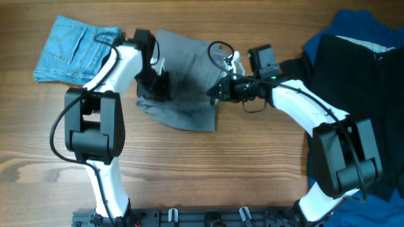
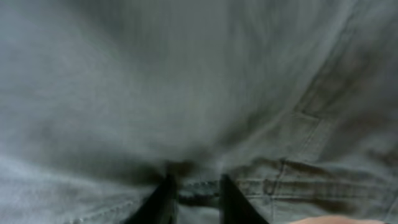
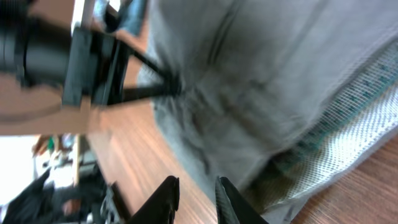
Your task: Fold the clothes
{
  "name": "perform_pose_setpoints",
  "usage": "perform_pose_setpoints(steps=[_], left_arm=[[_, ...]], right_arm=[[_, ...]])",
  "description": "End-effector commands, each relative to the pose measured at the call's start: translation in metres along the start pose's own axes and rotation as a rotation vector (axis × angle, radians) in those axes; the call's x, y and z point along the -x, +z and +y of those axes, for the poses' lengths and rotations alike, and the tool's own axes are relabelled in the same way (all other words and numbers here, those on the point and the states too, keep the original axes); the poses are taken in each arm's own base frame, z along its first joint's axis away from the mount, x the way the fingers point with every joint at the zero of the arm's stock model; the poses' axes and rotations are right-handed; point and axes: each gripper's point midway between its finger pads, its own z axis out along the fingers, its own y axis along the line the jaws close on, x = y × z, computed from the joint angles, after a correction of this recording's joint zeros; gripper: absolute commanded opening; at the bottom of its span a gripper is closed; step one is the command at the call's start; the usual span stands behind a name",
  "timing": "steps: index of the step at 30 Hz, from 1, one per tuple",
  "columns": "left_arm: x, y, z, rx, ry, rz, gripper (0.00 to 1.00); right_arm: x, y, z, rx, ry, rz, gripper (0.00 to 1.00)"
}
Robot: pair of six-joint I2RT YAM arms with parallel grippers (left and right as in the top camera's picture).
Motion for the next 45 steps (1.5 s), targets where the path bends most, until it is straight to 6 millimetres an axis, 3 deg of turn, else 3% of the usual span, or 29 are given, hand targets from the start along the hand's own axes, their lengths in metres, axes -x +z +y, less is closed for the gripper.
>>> perform_pose_setpoints(steps=[1,5,8,11,14,15,17,18,24,27,32,35,37,40,41,42,45], left_arm=[[-0.012,0.005,0.018,0.027,-0.027,0.037,0.37],[-0.014,-0.024,0.024,0.031,-0.071,0.053,0.25],[-0.017,-0.064,-0.003,-0.115,-0.071,0.029,0.25],[-0.025,-0.088,-0.019,-0.162,-0.041,-0.004,0.26],[-0.046,-0.095,-0.020,-0.128,-0.025,0.042,0.27],[-0.053,-0.089,-0.013,-0.083,-0.029,0.070,0.25],[-0.061,-0.071,-0.006,-0.060,-0.083,0.106,0.12],[-0.067,-0.051,0.001,-0.052,-0.181,0.125,0.04],[-0.079,0.026,0.029,-0.044,-0.493,0.098,0.04],[-0.062,0.041,0.053,-0.039,-0.601,-0.012,0.04],[0.017,0.013,0.085,-0.189,-0.636,-0.320,0.04],[0.040,-0.014,0.082,-0.326,-0.570,-0.379,0.04],[0.033,-0.027,0.059,-0.434,-0.409,-0.329,0.05],[0.004,-0.020,0.039,-0.466,-0.328,-0.207,0.21],[-0.004,-0.015,0.035,-0.451,-0.326,-0.168,0.46],[-0.009,-0.011,0.031,-0.447,-0.323,-0.146,1.00],[-0.006,-0.008,0.022,-0.448,-0.292,-0.158,1.00]], right_arm=[[-0.005,0.022,-0.029,-0.121,0.178,0.006,0.23],[-0.019,0.044,-0.052,-0.123,0.279,0.067,0.11],[-0.024,0.045,-0.044,-0.069,0.228,0.102,0.04],[-0.025,0.031,-0.023,-0.032,0.143,0.113,0.04],[-0.015,-0.002,-0.005,-0.115,0.030,0.036,0.04],[-0.008,-0.019,0.007,-0.136,-0.024,-0.016,0.04],[0.004,-0.042,0.030,-0.138,-0.091,-0.097,0.06],[0.009,-0.056,0.043,-0.142,-0.124,-0.145,0.08],[0.012,-0.069,0.056,-0.134,-0.142,-0.187,0.10],[0.013,-0.068,0.054,-0.146,-0.149,-0.190,0.13],[0.039,-0.070,0.032,-0.264,-0.167,-0.295,0.15],[0.050,-0.060,0.018,-0.297,-0.166,-0.317,0.15],[0.053,-0.043,0.006,-0.295,-0.163,-0.299,0.15],[0.052,-0.019,-0.011,-0.300,-0.155,-0.269,0.13],[0.054,-0.011,-0.016,-0.293,-0.155,-0.265,0.13],[0.056,-0.004,-0.019,-0.275,-0.162,-0.267,0.13],[0.069,0.011,-0.019,-0.215,-0.178,-0.302,0.10]])
